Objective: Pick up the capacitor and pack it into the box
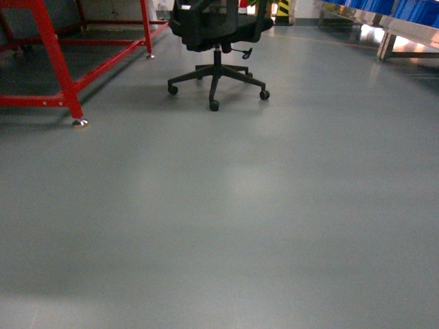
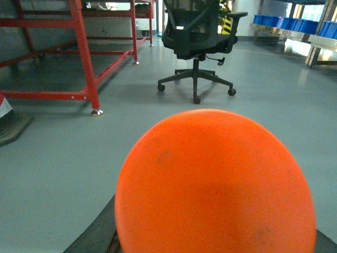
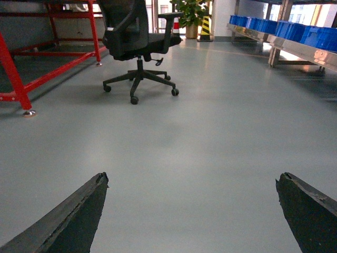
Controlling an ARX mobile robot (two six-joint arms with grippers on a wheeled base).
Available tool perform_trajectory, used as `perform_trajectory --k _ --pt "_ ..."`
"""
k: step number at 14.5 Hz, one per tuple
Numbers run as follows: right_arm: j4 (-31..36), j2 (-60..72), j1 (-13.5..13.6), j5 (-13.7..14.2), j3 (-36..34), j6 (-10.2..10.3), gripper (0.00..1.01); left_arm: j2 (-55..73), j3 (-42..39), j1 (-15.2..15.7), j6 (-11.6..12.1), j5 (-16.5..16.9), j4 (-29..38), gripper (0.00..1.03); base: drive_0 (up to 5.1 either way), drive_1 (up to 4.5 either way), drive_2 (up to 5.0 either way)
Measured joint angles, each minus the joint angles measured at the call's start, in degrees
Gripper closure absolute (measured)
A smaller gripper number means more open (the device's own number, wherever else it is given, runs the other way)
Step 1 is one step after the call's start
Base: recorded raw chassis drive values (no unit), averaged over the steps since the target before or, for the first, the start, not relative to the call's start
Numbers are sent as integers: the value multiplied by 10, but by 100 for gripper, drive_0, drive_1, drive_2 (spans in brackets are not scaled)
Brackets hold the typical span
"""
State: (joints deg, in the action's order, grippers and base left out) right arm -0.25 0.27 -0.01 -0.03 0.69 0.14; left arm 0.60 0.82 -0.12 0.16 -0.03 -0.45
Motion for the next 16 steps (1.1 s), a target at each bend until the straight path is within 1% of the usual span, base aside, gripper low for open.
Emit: perform_trajectory --k 16 --pt "-1 0 0 0 0 0 3 0 0 0 0 0 0 59 -505 240 240"
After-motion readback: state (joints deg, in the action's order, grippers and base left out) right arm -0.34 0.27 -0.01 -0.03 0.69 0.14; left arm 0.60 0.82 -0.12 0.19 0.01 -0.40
